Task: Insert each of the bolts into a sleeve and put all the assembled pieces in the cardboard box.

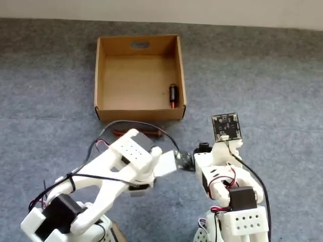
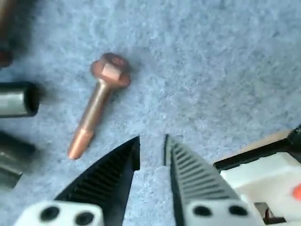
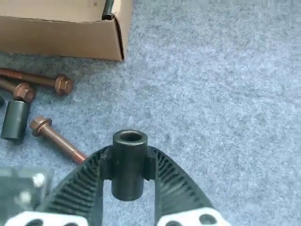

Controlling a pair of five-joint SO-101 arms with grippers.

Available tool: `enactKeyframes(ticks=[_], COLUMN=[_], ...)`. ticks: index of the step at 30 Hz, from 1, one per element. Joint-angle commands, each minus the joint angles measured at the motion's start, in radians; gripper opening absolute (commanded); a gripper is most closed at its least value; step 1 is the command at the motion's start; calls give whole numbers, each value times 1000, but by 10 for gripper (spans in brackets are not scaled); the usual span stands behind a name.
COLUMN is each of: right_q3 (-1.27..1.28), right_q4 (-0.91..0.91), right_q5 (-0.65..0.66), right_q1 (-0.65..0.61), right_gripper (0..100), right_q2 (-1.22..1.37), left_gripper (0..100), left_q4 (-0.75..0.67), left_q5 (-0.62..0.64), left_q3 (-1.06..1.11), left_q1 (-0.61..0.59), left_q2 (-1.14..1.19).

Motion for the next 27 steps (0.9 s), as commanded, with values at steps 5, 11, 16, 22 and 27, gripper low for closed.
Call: enactKeyframes(ticks=[5, 11, 16, 22, 27], right_q3=[-10, -12, -12, -12, -12], right_q4=[-13, -21, -33, -33, -33], right_q5=[-8, -64, -71, -71, -71], right_q1=[5, 150, 185, 185, 185], right_gripper=[5, 5, 5, 5, 5], right_q2=[-10, -10, -10, -10, -10], left_gripper=[157, 157, 162, 178, 214], left_q4=[-25, -87, -138, -158, -196], left_q5=[-9, -3, -2, -9, -9], left_q3=[-48, -48, -48, -44, -44], left_q1=[-48, -42, -42, -41, -41], left_q2=[-15, -15, -15, -5, -5])
